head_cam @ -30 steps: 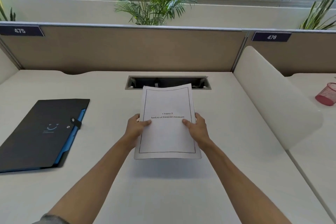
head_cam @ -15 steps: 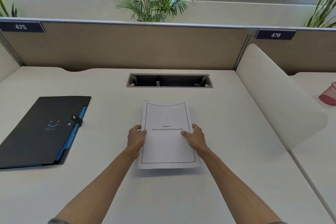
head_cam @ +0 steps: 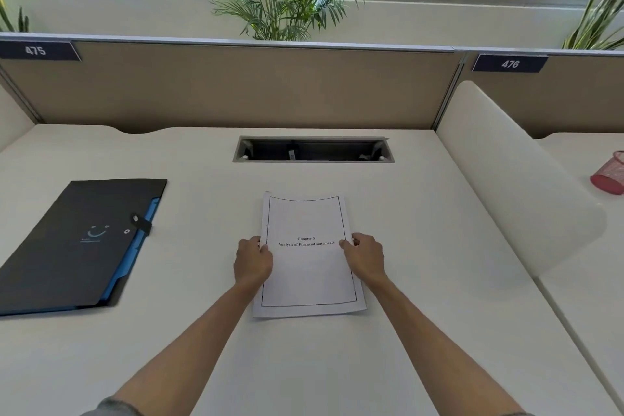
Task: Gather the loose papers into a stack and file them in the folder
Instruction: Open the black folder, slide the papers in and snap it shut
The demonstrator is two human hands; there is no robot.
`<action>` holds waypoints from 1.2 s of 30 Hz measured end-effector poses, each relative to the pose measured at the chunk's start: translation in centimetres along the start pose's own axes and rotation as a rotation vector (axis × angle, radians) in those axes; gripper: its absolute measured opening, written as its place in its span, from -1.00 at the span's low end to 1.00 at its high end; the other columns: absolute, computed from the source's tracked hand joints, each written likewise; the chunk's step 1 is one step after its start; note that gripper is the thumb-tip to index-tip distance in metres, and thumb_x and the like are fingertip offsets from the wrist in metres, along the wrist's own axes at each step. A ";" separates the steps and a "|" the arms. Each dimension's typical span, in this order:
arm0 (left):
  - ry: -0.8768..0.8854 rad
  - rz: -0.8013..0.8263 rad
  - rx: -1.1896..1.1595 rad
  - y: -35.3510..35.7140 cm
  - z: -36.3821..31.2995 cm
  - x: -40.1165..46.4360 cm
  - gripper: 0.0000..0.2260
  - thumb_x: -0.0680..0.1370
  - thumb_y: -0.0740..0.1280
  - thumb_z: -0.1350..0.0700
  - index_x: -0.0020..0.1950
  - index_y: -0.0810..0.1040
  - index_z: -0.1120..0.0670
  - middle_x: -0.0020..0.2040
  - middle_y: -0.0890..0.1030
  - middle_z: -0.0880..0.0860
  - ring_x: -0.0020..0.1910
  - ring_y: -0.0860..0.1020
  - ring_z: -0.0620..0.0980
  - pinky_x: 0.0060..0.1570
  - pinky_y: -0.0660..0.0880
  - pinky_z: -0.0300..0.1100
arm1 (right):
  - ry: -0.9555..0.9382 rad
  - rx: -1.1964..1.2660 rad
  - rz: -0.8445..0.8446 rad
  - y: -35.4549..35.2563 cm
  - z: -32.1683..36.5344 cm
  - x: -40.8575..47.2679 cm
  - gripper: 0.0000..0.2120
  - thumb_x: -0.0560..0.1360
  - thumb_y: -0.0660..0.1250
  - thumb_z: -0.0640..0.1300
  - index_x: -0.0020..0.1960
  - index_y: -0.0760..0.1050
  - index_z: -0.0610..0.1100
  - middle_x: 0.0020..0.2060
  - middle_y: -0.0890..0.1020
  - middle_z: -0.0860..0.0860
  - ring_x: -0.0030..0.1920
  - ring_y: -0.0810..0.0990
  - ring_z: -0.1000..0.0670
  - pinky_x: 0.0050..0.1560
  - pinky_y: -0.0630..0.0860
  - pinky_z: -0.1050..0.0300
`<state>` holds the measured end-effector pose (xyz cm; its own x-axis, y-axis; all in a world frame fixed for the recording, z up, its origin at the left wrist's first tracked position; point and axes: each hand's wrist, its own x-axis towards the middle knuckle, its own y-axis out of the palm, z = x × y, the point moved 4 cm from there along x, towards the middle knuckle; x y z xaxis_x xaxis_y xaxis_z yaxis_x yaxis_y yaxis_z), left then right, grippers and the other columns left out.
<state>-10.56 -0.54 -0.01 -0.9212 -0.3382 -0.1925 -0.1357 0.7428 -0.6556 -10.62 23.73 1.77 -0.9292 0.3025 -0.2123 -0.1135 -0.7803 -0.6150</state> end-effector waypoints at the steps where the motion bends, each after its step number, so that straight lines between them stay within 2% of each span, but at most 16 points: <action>1: 0.002 0.000 0.017 -0.1 0.1 0.0 -0.74 0.59 0.16 0.20 0.21 0.51 0.26 0.17 0.47 0.23 0.10 0.50 0.23 0.07 0.42 -0.04 | 0.003 -0.014 0.008 0.0 0.0 -0.1 -0.61 0.49 0.31 -0.09 -0.35 0.14 -0.10 -0.44 0.29 0.00 -0.36 0.27 -0.10 -0.36 0.15 0.08; 3: 0.013 -0.006 0.039 -0.5 0.2 0.1 -0.73 0.60 0.17 0.18 0.24 0.50 0.25 0.21 0.44 0.23 0.14 0.50 0.23 0.10 0.41 -0.03 | 0.022 -0.050 0.013 -0.4 -0.3 0.0 -0.70 0.49 0.30 -0.05 -0.32 0.26 -0.11 -0.39 0.42 -0.03 -0.29 0.38 -0.16 -0.31 0.24 0.08; 4: 0.011 -0.005 0.044 -0.7 0.4 0.3 -0.71 0.60 0.18 0.17 0.26 0.49 0.24 0.24 0.43 0.23 0.16 0.49 0.23 0.14 0.42 -0.01 | 0.027 -0.071 0.025 -0.6 -0.4 0.1 -0.79 0.49 0.30 -0.02 -0.23 0.41 -0.13 -0.28 0.53 -0.05 -0.20 0.48 -0.18 -0.22 0.32 0.07; 5: 0.006 -0.002 0.044 -0.9 0.6 0.4 -0.68 0.60 0.18 0.15 0.31 0.47 0.23 0.27 0.42 0.22 0.19 0.48 0.23 0.18 0.42 0.01 | 0.029 -0.099 0.031 -0.9 -0.4 0.2 -0.78 0.50 0.30 0.01 -0.02 0.54 -0.14 -0.10 0.62 -0.07 -0.04 0.57 -0.19 -0.09 0.39 0.07; 6: -0.003 0.003 0.041 -1.2 0.8 0.6 -0.65 0.60 0.19 0.13 0.36 0.44 0.21 0.29 0.41 0.22 0.21 0.47 0.23 0.21 0.41 0.03 | 0.038 -0.122 0.028 -1.2 -0.5 0.4 -0.65 0.51 0.29 0.04 0.20 0.54 -0.15 0.08 0.63 -0.06 0.12 0.58 -0.17 0.05 0.42 0.05; 7: -0.006 0.007 0.036 -1.5 1.1 0.7 -0.62 0.59 0.19 0.11 0.39 0.42 0.20 0.31 0.40 0.21 0.23 0.47 0.22 0.23 0.41 0.03 | 0.046 -0.132 0.019 -1.5 -0.6 0.5 -0.56 0.52 0.29 0.07 0.31 0.49 -0.13 0.20 0.61 -0.04 0.21 0.56 -0.15 0.14 0.42 0.04; 8: -0.001 0.009 0.030 -1.8 1.2 0.7 -0.61 0.59 0.21 0.11 0.41 0.40 0.19 0.29 0.41 0.21 0.22 0.48 0.20 0.22 0.41 0.01 | 0.047 -0.126 0.008 -1.8 -0.7 0.7 -0.53 0.52 0.29 0.08 0.35 0.47 -0.12 0.24 0.59 -0.03 0.24 0.55 -0.13 0.18 0.42 0.03; 11: 0.067 -0.010 0.025 -2.9 1.2 0.8 -0.61 0.57 0.27 0.10 0.39 0.42 0.16 0.20 0.47 0.19 0.14 0.50 0.14 0.11 0.40 -0.07 | 0.025 -0.094 0.001 -1.9 -0.4 1.0 -0.57 0.52 0.30 0.08 0.31 0.51 -0.10 0.23 0.61 -0.01 0.22 0.57 -0.10 0.18 0.43 0.03; 14: 0.139 -0.023 0.029 -3.8 1.2 1.0 -0.62 0.56 0.29 0.10 0.37 0.43 0.13 0.16 0.48 0.15 0.07 0.51 0.11 0.03 0.39 -0.13 | -0.041 -0.027 -0.023 -1.6 0.7 0.7 -0.64 0.51 0.33 0.04 0.24 0.56 -0.10 0.14 0.66 0.00 0.07 0.61 -0.04 0.09 0.45 0.08; 19: 0.198 -0.063 0.009 -5.9 1.7 1.9 -0.63 0.55 0.32 0.11 0.35 0.46 0.10 0.07 0.47 0.07 -0.10 0.53 0.06 -0.04 0.46 -0.11 | -0.118 0.085 -0.001 0.5 3.5 -0.1 -0.73 0.49 0.36 0.01 0.13 0.60 -0.08 -0.01 0.69 0.02 -0.07 0.65 0.01 0.10 0.54 0.05; 23: 0.210 -0.107 -0.005 -8.3 2.5 2.8 -0.64 0.56 0.32 0.12 0.36 0.45 0.10 0.12 0.48 0.10 -0.07 0.53 0.06 -0.04 0.48 -0.11 | -0.154 0.140 0.068 3.6 6.0 -1.1 -0.74 0.49 0.37 -0.02 0.13 0.61 -0.08 -0.04 0.69 0.02 -0.11 0.65 0.05 0.07 0.56 0.07; 31: 0.171 -0.191 -0.016 -13.0 6.0 3.8 -0.66 0.55 0.32 0.12 0.33 0.47 0.10 0.10 0.47 0.09 -0.07 0.52 0.06 -0.07 0.43 -0.12 | -0.219 0.182 0.265 12.2 11.7 -5.0 -0.70 0.47 0.37 -0.02 0.17 0.58 -0.07 0.04 0.67 0.03 -0.08 0.62 0.08 0.12 0.54 0.08; 36: 0.152 -0.256 -0.028 -16.9 8.2 4.7 -0.68 0.54 0.34 0.15 0.29 0.50 0.11 0.06 0.48 0.09 -0.11 0.50 0.07 -0.06 0.44 -0.09 | -0.219 0.161 0.417 16.6 14.6 -6.9 -0.63 0.48 0.38 0.00 0.25 0.53 -0.07 0.13 0.63 -0.01 0.10 0.61 0.00 0.22 0.50 0.03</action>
<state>-9.62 -19.37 4.16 -0.8995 -0.4276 0.0894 -0.3785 0.6607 -0.6482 -11.19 0.69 4.12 -0.9571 -0.1620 -0.2403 0.2467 -0.8904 -0.3824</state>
